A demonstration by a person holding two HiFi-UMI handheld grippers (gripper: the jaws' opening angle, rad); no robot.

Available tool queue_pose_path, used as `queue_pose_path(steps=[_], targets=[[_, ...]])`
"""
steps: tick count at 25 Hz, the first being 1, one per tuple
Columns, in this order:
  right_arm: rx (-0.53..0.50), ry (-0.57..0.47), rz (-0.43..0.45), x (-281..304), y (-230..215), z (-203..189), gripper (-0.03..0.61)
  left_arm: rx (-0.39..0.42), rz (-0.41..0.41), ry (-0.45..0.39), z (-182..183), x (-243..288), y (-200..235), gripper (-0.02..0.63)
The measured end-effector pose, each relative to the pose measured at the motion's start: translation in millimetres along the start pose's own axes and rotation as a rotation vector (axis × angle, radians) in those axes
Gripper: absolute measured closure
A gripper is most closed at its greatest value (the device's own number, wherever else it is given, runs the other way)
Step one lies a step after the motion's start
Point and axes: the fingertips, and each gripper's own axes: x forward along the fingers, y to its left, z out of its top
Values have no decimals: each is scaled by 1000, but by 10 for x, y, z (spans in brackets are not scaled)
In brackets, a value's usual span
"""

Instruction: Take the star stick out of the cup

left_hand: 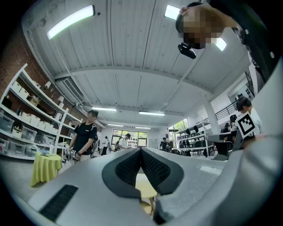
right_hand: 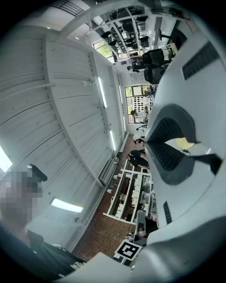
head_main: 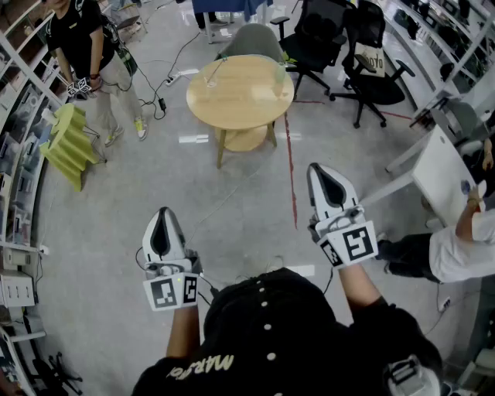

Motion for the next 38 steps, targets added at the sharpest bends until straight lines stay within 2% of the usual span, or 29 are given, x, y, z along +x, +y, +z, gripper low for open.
queue_pose_path(steps=[3,7,14,15,17,21,32,38], targets=[[20,-16,-6,19,32,49,586,-2,4,1,27,-10,51,617],[118,-82,23,-21,33,115,581,-1,2,4,26,7,65,617],[111,-78,-1,-33,-109,25,578,-1,7,14,-61,73,17,617],[118,-77,18,-20,-111,13,535,0,8,14,-67,92,1,617],[141,-83,63,21,-114,7,402,3,12,15,-71,142,-32,617],[117,-90,105,41,-179,9,362,11,24,16,-80,228,-146,617],[118,-69,117,170,-612,-236,370,25,72,44,-266,440,-390,617],[126,-43,105,528,-751,-475,371,15,71,69,-488,800,-218,617]])
